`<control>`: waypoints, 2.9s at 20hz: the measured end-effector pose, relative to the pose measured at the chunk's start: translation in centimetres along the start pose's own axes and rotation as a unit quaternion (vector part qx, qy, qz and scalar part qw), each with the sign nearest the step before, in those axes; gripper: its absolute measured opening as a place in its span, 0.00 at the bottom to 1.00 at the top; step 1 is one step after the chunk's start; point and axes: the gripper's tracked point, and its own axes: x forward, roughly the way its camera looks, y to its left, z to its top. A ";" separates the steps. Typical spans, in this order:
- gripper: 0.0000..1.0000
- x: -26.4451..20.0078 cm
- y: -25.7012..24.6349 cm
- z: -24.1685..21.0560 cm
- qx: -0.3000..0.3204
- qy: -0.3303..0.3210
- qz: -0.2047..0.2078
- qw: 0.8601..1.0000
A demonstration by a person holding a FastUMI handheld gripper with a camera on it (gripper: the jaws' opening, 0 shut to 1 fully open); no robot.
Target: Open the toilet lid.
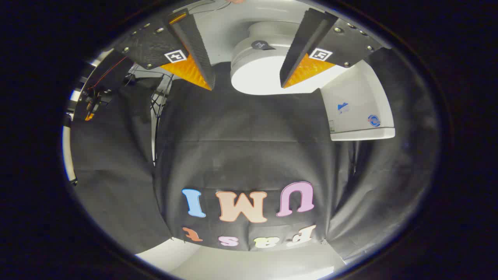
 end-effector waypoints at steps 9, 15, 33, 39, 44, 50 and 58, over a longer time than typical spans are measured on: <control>0.98 0.0 1.4 0.8 -0.001 0.000 0.012 1.000; 0.99 1.4 1.3 -0.4 0.015 0.029 0.000 0.999; 0.99 9.8 0.8 -10.0 0.090 0.143 -0.022 0.985; 0.99 11.0 1.7 -16.3 0.159 0.228 -0.037 0.960; 0.94 10.8 1.2 -19.5 0.236 0.275 -0.066 0.930; 0.77 9.8 2.5 -21.9 0.338 0.317 -0.055 0.884; 0.35 10.3 3.7 -21.6 0.427 0.310 -0.016 0.849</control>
